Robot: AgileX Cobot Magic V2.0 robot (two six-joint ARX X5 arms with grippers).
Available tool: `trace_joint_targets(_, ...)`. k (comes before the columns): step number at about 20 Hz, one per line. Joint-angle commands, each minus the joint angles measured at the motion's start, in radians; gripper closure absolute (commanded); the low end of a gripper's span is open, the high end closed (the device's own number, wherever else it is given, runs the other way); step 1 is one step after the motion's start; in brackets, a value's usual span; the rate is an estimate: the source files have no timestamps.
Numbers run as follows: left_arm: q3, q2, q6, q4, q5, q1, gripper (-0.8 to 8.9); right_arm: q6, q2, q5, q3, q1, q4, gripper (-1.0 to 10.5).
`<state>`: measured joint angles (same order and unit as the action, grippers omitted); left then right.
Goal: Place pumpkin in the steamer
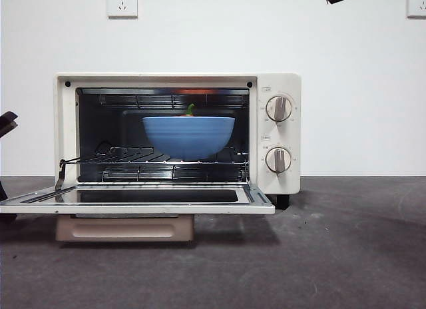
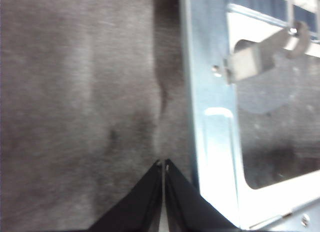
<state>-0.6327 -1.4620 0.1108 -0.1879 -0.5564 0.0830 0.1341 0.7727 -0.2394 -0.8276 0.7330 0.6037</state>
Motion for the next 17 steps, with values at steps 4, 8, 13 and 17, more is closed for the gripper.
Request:
trace_joint_targets(4,-0.003,-0.04,-0.019,0.01,-0.114,0.002,7.99,-0.011,0.003,0.001,-0.007,0.011,-0.005,8.0)
trace_joint_targets(8,-0.004,-0.04,0.016,0.05,-0.216,0.002,7.99,-0.01,0.003,0.002,-0.007,0.011,-0.004,8.0)
trace_joint_targets(13,-0.01,-0.035,0.101,0.147,-0.311,0.006,7.99,-0.008,0.003,0.001,-0.007,0.011,-0.004,8.0)
trace_joint_targets(17,-0.013,-0.005,0.164,0.217,-0.32,0.024,7.99,-0.006,0.003,0.001,-0.007,0.011,-0.003,8.0)
